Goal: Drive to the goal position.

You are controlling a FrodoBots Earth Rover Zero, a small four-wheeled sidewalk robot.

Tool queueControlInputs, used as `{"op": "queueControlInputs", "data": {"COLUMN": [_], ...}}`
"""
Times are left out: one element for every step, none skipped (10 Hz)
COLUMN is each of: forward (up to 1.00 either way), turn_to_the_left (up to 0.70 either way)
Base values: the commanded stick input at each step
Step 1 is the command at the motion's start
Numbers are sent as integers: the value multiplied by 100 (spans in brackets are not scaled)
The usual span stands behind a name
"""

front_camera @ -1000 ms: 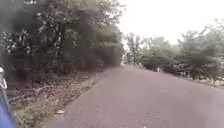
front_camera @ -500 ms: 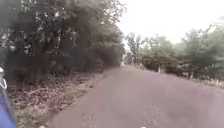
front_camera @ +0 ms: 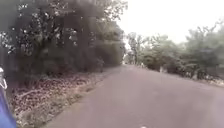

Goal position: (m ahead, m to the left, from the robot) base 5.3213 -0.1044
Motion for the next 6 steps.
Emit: {"op": "queueControlInputs", "data": {"forward": [70, 70, 70, 70, 70, 70], "turn_to_the_left": [-1, -1, -1, -1, -1, -1]}}
